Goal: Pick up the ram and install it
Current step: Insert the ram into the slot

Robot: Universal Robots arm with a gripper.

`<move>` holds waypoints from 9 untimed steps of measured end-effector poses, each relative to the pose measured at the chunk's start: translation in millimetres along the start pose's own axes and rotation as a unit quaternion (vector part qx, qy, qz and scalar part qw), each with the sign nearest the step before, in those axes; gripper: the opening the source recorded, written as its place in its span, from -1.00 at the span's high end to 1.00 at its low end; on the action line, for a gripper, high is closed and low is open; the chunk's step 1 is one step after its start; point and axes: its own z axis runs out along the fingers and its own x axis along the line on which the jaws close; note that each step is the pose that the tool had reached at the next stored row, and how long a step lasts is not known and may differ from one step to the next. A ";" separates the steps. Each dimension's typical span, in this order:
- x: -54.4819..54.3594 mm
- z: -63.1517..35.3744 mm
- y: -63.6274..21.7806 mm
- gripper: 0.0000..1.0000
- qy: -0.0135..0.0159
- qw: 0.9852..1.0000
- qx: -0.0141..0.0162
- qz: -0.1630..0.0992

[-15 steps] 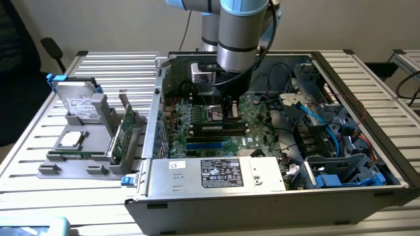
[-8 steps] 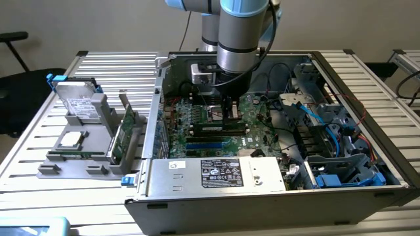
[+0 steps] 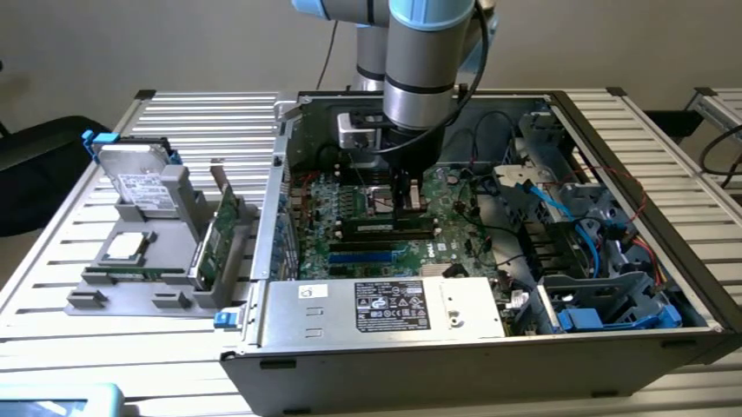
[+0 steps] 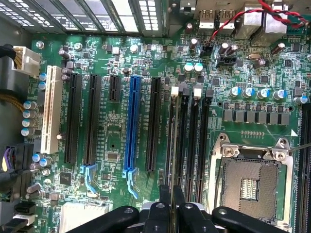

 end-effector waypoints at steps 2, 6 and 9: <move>0.1 -2.0 0.0 0.73 0.000 1.000 0.000 0.000; 0.2 -2.7 -0.2 0.73 0.000 1.000 0.000 0.000; 0.2 -2.8 -0.2 0.73 0.000 1.000 0.000 0.000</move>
